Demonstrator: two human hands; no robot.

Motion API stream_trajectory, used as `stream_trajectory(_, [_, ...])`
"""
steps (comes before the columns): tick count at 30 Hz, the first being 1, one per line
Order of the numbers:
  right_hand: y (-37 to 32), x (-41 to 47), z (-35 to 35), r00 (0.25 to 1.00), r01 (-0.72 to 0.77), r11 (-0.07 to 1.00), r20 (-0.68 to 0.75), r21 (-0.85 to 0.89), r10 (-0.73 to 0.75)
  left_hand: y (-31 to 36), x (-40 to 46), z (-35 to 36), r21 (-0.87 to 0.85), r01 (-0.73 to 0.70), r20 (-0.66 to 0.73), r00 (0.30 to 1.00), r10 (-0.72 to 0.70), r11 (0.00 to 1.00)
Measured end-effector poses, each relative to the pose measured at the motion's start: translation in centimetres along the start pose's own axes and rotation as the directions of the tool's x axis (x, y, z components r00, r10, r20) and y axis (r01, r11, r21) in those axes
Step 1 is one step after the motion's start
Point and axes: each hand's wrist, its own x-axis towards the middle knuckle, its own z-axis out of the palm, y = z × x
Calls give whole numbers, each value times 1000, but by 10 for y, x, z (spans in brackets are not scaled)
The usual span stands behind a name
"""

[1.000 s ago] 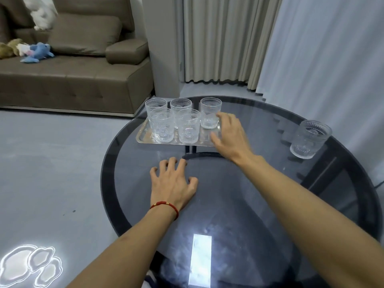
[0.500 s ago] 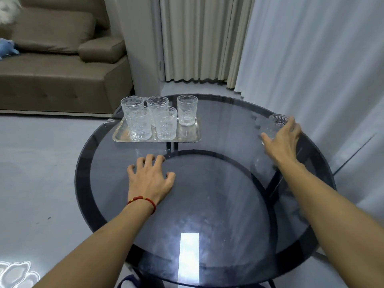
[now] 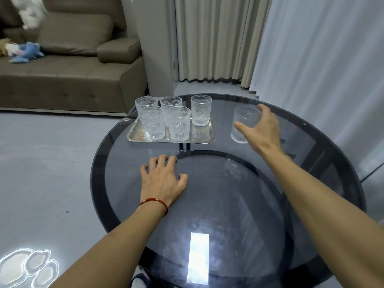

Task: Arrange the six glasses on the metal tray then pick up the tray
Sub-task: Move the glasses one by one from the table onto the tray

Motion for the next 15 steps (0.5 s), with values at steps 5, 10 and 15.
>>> stream_trajectory(5, [-58,-1,44,990,14,984,136,175,-39,0,0,0,-19,11,-4,1000,-11,1000])
stream_trajectory(10, [-70,-3,74,979,0,989,200,151,-30,-1,0,0,-20,11,-3,1000,-11,1000])
stream_trajectory(15, [-70,1,89,971,-6,993,238,115,-22,0,0,-1,-26,11,-4,1000,-11,1000])
